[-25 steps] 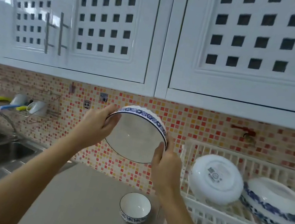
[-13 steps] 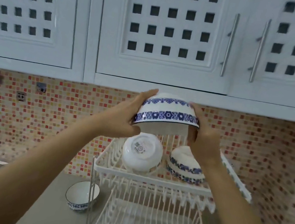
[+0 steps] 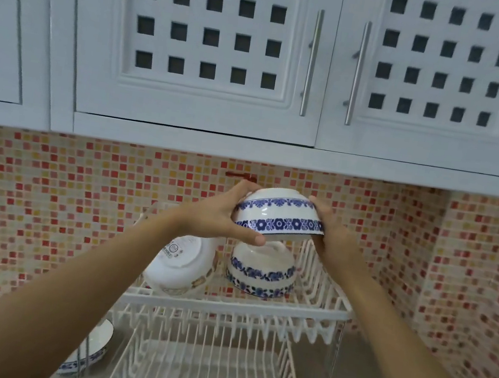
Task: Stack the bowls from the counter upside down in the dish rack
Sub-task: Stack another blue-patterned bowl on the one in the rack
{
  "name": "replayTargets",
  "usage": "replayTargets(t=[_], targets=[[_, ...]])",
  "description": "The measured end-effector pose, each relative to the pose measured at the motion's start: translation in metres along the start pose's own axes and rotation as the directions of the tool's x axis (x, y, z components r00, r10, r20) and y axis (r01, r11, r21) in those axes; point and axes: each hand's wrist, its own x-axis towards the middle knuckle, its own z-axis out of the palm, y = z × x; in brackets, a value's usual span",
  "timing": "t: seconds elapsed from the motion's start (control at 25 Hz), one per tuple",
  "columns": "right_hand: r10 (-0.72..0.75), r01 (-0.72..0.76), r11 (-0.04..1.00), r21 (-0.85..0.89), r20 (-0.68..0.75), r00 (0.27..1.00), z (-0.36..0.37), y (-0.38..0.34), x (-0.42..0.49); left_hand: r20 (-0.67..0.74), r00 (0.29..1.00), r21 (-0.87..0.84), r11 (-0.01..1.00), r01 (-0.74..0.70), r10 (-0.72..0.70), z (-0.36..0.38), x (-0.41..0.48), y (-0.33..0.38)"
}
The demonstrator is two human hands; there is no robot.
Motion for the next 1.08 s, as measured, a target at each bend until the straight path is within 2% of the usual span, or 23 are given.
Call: replayTargets(t=[0.08, 0.16, 0.28, 0.44, 0.68, 0.88, 1.08], targets=[[0.131, -0.148, 0.988, 0.052, 0.252, 0.959, -0.004, 0.004, -0.003, 0.003, 1.0, 0.113, 0.994, 0.009, -0.009, 0.011, 0.005, -0.007], [0.229, -0.332, 0.93, 0.159, 0.457, 0.86, -0.008, 0.007, -0.007, -0.035, 0.999, 0.304, 0.953, -0.005, 0.016, 0.025, 0.012, -0.016], [0.245, -0.457, 0.862, 0.217, 0.611, 0.753, -0.006, 0.009, -0.01, -0.102, 0.993, 0.391, 0.92, -0.018, 0.063, 0.045, 0.023, -0.027], [0.286, -0.505, 0.84, 0.2, 0.627, 0.725, 0.006, 0.01, -0.005, -0.113, 0.993, 0.374, 0.927, 0.008, 0.037, 0.061, 0.037, -0.039], [0.295, -0.549, 0.82, 0.164, 0.7, 0.65, 0.023, 0.014, 0.002, -0.107, 0.989, 0.352, 0.927, 0.13, -0.098, 0.076, 0.049, -0.062], [0.325, -0.557, 0.822, 0.119, 0.705, 0.631, 0.033, 0.014, 0.004, -0.134, 0.984, 0.387, 0.908, 0.162, -0.119, 0.085, 0.055, -0.066], [0.349, -0.552, 0.832, 0.052, 0.724, 0.595, 0.039, 0.012, 0.001, -0.093, 0.983, 0.403, 0.897, 0.18, -0.156, 0.089, 0.054, -0.073]])
